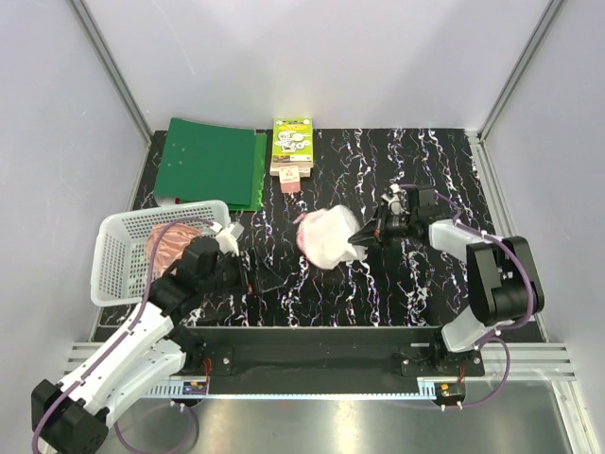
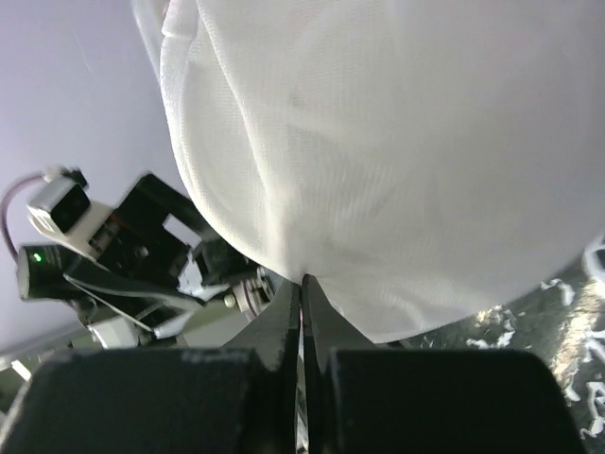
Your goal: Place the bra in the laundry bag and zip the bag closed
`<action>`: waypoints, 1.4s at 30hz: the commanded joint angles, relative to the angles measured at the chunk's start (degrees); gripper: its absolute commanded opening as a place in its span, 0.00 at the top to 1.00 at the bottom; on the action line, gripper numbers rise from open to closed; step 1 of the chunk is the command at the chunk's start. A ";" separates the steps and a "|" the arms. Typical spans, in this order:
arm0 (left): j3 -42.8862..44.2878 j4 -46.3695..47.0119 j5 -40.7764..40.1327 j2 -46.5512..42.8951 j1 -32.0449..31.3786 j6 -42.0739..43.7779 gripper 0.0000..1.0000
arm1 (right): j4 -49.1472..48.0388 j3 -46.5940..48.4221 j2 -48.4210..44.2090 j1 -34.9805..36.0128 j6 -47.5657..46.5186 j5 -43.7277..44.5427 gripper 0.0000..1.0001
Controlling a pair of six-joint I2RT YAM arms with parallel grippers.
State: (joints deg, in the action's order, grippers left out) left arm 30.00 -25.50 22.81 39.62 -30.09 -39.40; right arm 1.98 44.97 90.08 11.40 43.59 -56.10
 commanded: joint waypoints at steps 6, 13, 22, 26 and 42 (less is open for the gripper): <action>-5.92 18.10 3.56 9.41 0.03 -5.96 0.30 | 7.87 7.59 4.49 -1.56 -8.79 -0.06 1.00; -1.79 29.00 2.31 24.62 0.03 -3.58 0.36 | 7.86 8.64 -2.27 -1.64 -5.72 -7.61 1.00; -4.07 43.76 10.41 25.69 0.12 -9.20 0.15 | 7.95 11.54 -16.78 -1.64 3.60 -12.72 1.00; -7.06 48.52 12.87 21.04 0.03 -12.37 0.02 | 7.95 11.89 -19.15 -1.64 5.27 -13.43 1.00; -1.52 46.56 -11.36 24.81 -19.12 -6.92 0.01 | -6.96 13.14 -26.36 -1.47 28.01 -9.48 1.00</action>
State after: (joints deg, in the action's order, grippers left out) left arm 27.77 15.86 25.61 64.97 -44.36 -48.49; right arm 6.63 57.56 66.81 9.50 59.27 -66.76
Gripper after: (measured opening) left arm 0.987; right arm 0.010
